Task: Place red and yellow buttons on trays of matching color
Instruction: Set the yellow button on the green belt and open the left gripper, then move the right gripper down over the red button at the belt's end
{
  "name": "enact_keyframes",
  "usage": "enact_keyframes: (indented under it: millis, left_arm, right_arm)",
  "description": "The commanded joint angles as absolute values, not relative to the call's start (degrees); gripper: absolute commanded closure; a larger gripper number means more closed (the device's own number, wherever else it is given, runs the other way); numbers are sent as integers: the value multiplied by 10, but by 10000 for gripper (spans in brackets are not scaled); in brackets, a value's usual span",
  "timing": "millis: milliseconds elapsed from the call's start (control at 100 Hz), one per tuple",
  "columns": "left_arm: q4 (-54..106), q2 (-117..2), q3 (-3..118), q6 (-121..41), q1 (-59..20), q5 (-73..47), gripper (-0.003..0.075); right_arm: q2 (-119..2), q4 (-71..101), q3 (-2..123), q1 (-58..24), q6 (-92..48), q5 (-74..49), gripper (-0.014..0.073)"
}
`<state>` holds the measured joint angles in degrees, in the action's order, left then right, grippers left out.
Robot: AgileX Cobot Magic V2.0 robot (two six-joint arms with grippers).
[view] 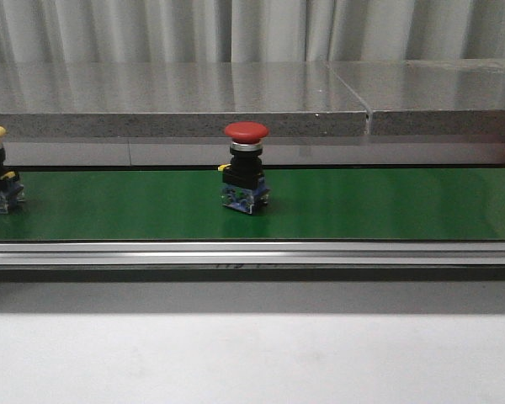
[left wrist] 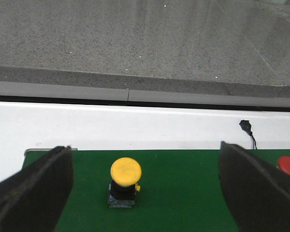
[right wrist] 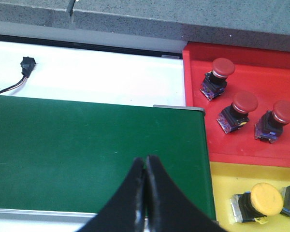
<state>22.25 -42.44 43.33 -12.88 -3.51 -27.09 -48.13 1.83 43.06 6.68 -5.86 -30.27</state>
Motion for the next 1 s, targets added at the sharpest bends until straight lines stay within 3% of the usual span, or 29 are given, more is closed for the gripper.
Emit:
enact_keyframes:
  millis: [0,210,540,990]
  left_arm:
    - [234,-361,406,-130,-40,-224,160]
    - [234,-244,323,-130,-40,-233,302]
    - [238,-194,266,-130,-40,-263,740]
    - [238,-194,260,-130,-40,-263,739]
  right_arm:
    - [-475,17,446,65,-65,-267,661]
    - [-475,17,446,65,-65,-267,661]
    - [-475,17,446,65,-65,-267,661]
    - [-475,17,446,65,-65,-268,645]
